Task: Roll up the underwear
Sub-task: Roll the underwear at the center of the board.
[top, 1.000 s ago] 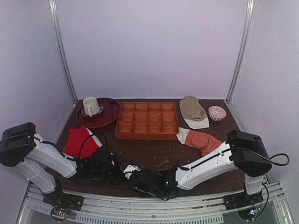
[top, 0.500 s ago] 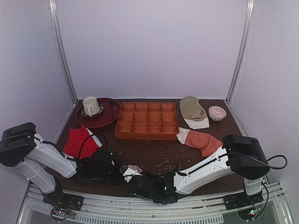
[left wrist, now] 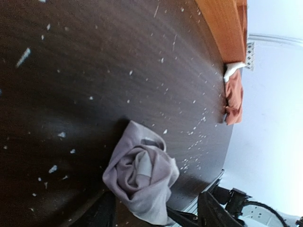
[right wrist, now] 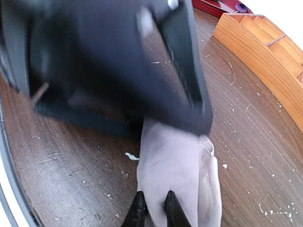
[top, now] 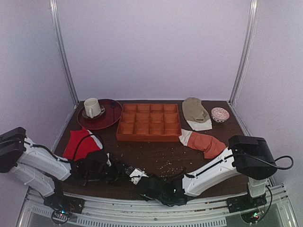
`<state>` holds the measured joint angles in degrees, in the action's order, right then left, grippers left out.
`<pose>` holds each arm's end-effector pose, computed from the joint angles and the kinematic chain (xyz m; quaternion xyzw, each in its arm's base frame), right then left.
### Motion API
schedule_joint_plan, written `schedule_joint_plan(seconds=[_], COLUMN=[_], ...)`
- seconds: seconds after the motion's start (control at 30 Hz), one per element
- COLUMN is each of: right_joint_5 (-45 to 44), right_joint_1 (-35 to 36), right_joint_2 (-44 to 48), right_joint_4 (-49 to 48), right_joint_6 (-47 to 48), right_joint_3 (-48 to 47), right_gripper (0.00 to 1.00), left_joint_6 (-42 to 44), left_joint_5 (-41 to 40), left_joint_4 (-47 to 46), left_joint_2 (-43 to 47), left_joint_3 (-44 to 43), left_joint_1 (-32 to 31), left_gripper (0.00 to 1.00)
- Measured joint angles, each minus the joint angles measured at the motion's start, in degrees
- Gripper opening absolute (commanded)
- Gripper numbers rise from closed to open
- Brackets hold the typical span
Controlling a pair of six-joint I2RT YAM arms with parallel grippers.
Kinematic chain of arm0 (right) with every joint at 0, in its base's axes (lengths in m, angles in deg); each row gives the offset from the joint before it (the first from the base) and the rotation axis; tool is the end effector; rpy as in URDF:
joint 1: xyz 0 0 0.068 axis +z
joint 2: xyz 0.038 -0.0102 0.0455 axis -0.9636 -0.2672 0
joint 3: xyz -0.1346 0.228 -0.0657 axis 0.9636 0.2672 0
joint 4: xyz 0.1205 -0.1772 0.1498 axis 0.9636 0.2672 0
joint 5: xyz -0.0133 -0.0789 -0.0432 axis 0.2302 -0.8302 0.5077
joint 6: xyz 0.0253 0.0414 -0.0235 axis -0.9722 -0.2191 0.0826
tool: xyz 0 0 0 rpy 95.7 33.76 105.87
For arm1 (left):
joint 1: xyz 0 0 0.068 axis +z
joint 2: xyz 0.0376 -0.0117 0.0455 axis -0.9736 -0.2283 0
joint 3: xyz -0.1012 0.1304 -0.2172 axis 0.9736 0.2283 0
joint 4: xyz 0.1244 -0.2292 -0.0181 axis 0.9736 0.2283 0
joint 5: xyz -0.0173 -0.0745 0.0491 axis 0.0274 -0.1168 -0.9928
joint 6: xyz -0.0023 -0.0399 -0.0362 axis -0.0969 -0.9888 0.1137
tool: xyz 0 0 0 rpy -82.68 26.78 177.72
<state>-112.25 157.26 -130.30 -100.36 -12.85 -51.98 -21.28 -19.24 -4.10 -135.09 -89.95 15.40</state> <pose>0.0678 0.4015 0.1184 -0.4336 0.7623 0.1611 0.4528 0.1096 -0.2001 0.1207 -0.1945 0.8619 -0.4489 0.1337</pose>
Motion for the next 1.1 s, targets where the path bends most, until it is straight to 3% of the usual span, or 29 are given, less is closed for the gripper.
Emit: schedule_joint_plan(seconds=[0.37,0.73,1.1], right_joint_5=[12.35,24.65,25.00], right_joint_1=[-4.76,-10.47,-11.04], right_joint_2=[4.04,5.35,4.09], right_joint_4=[-9.31,-23.50,-31.69], right_joint_6=[-6.54,-18.16,-30.93], right_joint_3=[7.56,15.74,19.32], right_gripper=[0.00,0.00,0.00], left_joint_6=[1.92,2.05,2.03], left_joint_5=[-2.58,-3.54,-4.96], left_joint_4=[12.85,16.98,17.51], left_joint_2=[16.28,17.88,18.88], left_joint_3=[0.39,0.59,0.59], left_joint_1=[2.86,2.86,2.86], left_gripper=[0.64,0.64,0.63])
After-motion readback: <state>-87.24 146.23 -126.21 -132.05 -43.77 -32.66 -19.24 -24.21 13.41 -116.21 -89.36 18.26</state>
